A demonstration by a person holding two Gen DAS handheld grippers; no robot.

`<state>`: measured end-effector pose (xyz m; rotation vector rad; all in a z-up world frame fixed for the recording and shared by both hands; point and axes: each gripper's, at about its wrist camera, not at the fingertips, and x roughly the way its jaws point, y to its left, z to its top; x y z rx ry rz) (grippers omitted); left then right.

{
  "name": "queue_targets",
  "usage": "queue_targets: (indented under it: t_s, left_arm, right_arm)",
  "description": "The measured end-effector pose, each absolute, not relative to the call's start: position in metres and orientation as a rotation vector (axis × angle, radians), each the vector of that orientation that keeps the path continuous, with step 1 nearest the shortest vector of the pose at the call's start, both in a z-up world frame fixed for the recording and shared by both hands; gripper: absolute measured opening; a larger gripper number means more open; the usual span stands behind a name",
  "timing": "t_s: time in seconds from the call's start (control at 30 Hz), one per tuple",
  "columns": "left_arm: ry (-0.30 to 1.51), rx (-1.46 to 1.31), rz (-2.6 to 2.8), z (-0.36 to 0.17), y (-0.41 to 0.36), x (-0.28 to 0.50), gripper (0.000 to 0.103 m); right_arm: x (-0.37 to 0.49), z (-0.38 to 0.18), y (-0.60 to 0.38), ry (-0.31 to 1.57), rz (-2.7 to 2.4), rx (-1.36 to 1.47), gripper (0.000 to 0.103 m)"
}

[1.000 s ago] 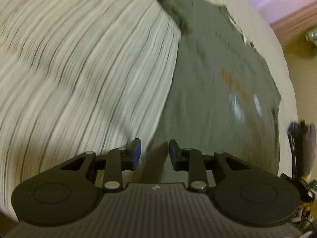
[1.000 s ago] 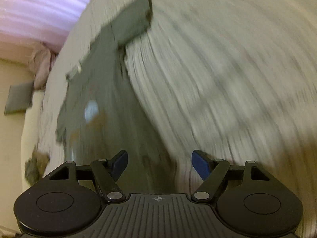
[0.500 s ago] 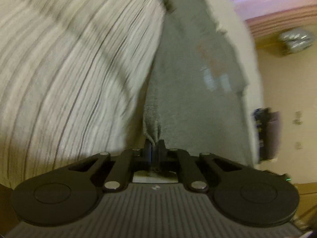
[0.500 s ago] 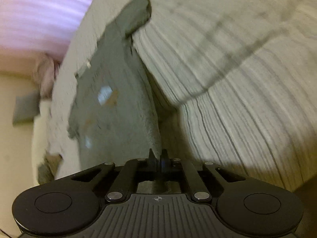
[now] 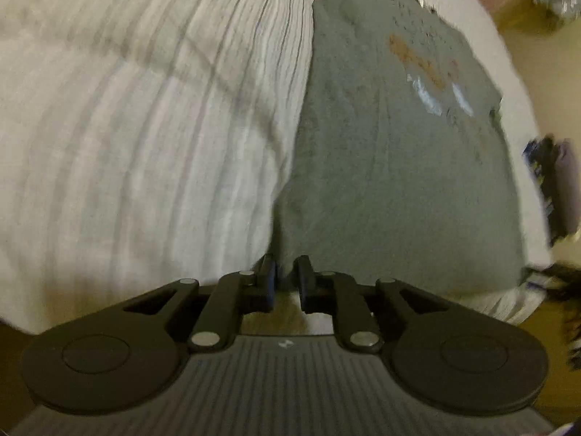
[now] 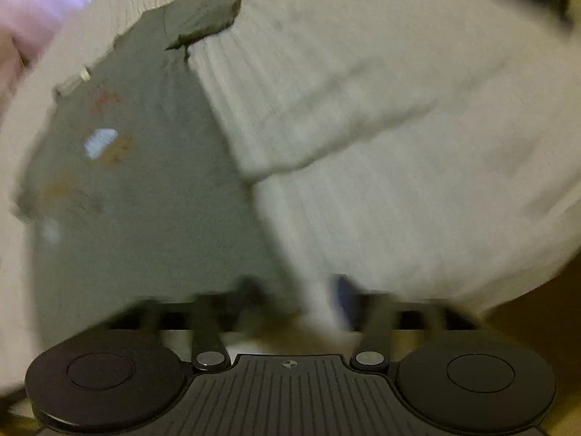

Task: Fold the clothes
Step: 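Lift the grey shirt with both grippers and lay it flat on the bed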

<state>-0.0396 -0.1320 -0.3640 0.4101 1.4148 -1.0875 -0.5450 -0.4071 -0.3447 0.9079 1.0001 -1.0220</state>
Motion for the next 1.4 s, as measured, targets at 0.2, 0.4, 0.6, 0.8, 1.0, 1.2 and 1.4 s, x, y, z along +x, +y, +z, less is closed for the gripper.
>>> queue_targets:
  t_s: [0.2,0.4,0.6,0.8,1.0,1.2,1.4]
  left_arm:
    - [1.088,0.411,-1.085,-0.319,-0.159,-0.025,0.014]
    - [0.974,0.435,-1.176,-0.36,-0.233,-0.058,0.019]
    - [1.028,0.413,-1.118,-0.391,-0.171,-0.073,0.019]
    - [1.108,0.381,-1.023,-0.363,-0.095,-0.081,0.015]
    - [1.084,0.299,-1.007,-0.325,-0.105,-0.075,0.015]
    - [1.127,0.307,-1.069,-0.363,-0.187,-0.073,0.021]
    - [1.207,0.416,-1.034,-0.388,-0.158,-0.104,0.022]
  right_arm:
    - [-0.479,-0.31,-0.42,0.879,-0.893,0.507,0.066]
    - [-0.4,-0.375,-0.436,0.889,-0.73,0.337,0.066]
    - [-0.479,-0.416,-0.393,0.968,-0.696,0.372,0.066]
    - [-0.55,-0.38,-0.368,1.045,-0.818,0.566,0.066]
    - [-0.508,-0.331,-0.375,0.887,-0.894,0.526,0.066]
    - [-0.428,-0.378,-0.389,0.937,-0.89,0.445,0.066]
    - [-0.468,-0.405,-0.347,1.025,-0.915,0.504,0.066]
